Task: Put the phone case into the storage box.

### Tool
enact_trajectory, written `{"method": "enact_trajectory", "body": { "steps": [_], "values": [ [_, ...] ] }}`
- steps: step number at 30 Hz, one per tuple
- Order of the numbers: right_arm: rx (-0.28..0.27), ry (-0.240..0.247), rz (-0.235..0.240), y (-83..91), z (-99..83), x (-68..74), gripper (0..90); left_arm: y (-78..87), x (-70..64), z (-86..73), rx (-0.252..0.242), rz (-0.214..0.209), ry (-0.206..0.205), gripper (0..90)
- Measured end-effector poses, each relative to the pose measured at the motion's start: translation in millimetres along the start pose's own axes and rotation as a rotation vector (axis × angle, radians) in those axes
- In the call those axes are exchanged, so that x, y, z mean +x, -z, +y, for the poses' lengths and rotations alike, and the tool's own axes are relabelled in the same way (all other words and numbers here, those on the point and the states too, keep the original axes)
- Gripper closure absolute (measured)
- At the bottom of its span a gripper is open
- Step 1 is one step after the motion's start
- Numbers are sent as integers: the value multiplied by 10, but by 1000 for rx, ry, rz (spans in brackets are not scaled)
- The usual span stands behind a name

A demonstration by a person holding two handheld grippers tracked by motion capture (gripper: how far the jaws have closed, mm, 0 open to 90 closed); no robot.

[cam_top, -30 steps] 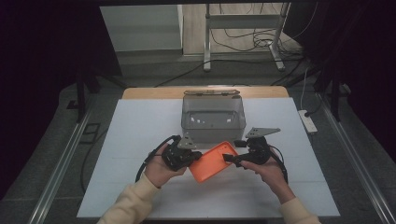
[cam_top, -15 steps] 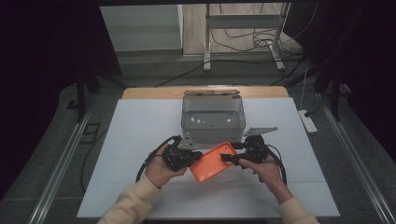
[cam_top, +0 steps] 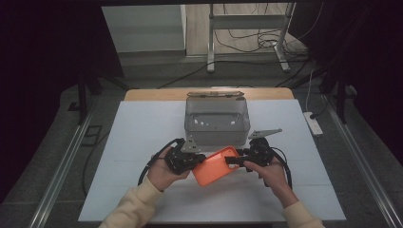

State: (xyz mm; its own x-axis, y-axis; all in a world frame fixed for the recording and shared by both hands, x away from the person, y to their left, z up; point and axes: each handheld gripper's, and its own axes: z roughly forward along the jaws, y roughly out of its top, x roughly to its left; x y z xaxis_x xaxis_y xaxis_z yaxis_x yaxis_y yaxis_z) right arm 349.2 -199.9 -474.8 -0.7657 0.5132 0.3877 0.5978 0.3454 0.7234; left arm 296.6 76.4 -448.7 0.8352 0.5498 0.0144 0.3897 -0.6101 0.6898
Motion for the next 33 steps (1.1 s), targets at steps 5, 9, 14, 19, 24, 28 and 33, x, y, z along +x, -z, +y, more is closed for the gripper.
{"method": "enact_trajectory", "body": {
  "steps": [5, 9, 14, 19, 24, 28, 33],
  "values": [
    [-21, 3, -11, 50, -7, -20, 679, 2, 13, -4, 5, 0, 4, 870],
    [-70, 18, -8, 109, -8, -12, 794, -8, 8, -7, 20, -8, -5, 854],
    [-72, 60, -25, 122, -6, 23, 804, 12, -2, 6, 4, -6, -8, 893],
    [-113, 67, -21, 136, 0, 57, 811, 35, 43, -6, -10, -17, 10, 808],
    [-130, 75, -28, 187, 2, 56, 813, 52, 100, 0, -37, -71, 46, 539],
    [-141, 78, -17, 196, 2, 55, 812, 66, 134, -4, -61, -106, 61, 453],
    [-146, 99, -8, 199, 1, 72, 812, 87, 205, -21, -105, -177, 102, 364]
  ]
}}
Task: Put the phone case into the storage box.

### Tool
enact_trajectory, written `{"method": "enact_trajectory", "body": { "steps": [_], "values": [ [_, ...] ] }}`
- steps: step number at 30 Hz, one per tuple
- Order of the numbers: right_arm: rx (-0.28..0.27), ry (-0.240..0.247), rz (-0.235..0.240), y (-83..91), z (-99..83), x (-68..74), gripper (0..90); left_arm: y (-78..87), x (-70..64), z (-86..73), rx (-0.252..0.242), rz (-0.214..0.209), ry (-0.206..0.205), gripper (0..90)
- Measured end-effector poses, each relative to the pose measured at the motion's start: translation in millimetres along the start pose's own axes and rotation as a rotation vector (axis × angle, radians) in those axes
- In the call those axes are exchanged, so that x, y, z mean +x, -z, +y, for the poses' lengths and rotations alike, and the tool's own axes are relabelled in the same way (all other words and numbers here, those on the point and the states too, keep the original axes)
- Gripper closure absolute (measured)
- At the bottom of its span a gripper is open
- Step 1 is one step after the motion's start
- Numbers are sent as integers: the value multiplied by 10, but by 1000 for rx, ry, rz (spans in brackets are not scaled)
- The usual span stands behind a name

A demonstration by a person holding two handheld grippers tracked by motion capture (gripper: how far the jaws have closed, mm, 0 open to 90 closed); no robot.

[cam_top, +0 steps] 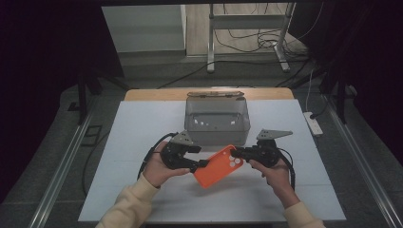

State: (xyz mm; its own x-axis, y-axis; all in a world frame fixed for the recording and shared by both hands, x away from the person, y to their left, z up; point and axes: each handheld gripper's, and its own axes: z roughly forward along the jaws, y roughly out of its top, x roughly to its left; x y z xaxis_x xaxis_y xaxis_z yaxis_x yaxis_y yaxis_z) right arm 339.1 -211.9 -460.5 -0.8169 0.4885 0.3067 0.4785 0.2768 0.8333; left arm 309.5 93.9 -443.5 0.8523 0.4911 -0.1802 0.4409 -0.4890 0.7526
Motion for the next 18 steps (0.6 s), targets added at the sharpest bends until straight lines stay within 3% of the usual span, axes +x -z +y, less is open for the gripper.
{"method": "enact_trajectory", "body": {
  "steps": [3, 6, 10, 18],
  "values": [
    [-5, 2, 4, 1, -1, 0, 812, 3, 29, -14, -12, -13, 8, 329],
    [-14, 21, 20, -2, 3, 24, 812, -25, 65, -33, -25, -55, 28, 310],
    [-17, 34, 28, -10, 1, 47, 811, -84, 65, -34, -12, -92, 32, 301],
    [-25, 33, 39, -16, -11, 42, 810, -191, 70, -46, -23, -117, 47, 307]
  ]
}}
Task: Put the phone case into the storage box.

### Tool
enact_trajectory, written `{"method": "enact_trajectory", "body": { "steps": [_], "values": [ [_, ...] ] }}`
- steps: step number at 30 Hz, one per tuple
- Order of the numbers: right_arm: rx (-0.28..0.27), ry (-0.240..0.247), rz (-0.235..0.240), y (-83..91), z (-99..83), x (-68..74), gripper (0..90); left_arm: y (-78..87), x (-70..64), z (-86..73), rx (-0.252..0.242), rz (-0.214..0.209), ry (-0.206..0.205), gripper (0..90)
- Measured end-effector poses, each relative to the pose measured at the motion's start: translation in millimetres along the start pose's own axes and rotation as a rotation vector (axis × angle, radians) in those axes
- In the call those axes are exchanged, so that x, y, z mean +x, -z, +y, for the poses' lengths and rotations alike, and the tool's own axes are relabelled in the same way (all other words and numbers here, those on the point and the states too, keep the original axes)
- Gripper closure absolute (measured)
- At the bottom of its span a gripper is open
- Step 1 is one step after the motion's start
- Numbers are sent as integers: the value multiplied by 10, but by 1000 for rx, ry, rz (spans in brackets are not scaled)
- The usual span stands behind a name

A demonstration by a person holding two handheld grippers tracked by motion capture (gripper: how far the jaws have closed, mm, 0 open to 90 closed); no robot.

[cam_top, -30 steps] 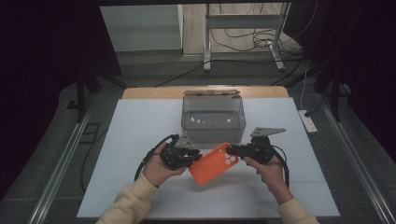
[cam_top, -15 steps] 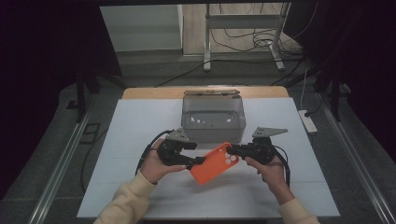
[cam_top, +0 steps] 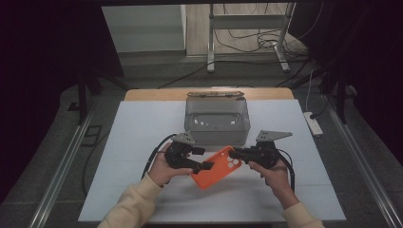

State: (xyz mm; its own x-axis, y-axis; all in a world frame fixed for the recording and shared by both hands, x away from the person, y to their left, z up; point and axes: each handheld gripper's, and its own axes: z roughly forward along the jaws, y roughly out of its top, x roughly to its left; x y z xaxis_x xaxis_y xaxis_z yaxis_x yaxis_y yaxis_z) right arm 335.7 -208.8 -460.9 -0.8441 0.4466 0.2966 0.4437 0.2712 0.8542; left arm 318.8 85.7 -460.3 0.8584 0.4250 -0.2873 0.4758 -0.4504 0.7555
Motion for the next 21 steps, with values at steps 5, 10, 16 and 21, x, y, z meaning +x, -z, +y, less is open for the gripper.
{"method": "enact_trajectory", "body": {
  "steps": [5, 10, 16, 21],
  "values": [
    [1, 9, 1, -13, -5, 8, 811, -44, 23, -11, 1, -12, 18, 312],
    [-7, 12, 2, -16, -9, 15, 810, -85, 48, -28, 11, -26, 42, 336],
    [-14, 26, 7, -22, -8, 31, 811, -113, 40, -36, 26, -19, 41, 475],
    [-17, 29, 9, -26, -11, 37, 809, -113, 53, -41, 36, -62, 51, 658]
  ]
}}
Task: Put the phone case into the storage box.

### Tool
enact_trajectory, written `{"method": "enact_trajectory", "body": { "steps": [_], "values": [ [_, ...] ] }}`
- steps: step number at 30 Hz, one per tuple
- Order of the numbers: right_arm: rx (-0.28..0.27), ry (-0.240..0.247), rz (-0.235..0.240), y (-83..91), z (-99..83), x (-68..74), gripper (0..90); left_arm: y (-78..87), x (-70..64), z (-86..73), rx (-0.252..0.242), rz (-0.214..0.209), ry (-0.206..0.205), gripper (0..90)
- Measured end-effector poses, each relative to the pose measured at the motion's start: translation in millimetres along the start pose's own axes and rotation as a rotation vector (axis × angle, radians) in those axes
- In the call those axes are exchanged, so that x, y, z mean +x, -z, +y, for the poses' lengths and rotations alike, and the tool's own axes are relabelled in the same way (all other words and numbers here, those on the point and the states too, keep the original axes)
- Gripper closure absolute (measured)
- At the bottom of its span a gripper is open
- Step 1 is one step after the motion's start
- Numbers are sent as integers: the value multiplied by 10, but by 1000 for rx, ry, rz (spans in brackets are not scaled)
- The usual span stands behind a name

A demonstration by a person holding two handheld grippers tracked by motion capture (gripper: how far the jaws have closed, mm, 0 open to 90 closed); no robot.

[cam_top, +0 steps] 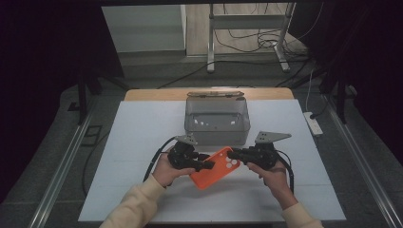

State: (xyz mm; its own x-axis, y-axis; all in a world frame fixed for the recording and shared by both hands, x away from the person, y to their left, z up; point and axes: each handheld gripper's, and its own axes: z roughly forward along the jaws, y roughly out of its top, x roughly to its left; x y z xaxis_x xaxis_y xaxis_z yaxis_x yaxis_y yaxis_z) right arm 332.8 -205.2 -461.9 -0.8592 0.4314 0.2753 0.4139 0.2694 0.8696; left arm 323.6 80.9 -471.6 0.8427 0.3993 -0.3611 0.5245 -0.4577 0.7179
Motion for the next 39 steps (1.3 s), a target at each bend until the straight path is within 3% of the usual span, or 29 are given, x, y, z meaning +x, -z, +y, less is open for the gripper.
{"method": "enact_trajectory", "body": {
  "steps": [2, 7, 34, 35, 36, 38, 39],
  "values": [
    [0, 1, -2, -1, -3, 0, 810, 2, 2, 0, 4, -13, 1, 737],
    [-2, 7, 1, -10, -9, 0, 809, 27, -10, 10, 12, -44, 6, 782],
    [-14, 8, 8, -11, -18, -14, 765, 92, -96, 59, 21, 11, -28, 795],
    [-11, 8, 6, -12, -20, -19, 682, 98, -94, 57, 16, 24, -22, 795],
    [-11, 8, 6, -12, -20, -19, 682, 98, -94, 57, 16, 24, -22, 795],
    [-14, -14, -9, -3, -19, -41, 520, 115, -80, 54, 13, 27, -21, 795],
    [-16, -20, -11, 4, -20, -50, 491, 132, -72, 53, 12, 39, -22, 795]
  ]
}}
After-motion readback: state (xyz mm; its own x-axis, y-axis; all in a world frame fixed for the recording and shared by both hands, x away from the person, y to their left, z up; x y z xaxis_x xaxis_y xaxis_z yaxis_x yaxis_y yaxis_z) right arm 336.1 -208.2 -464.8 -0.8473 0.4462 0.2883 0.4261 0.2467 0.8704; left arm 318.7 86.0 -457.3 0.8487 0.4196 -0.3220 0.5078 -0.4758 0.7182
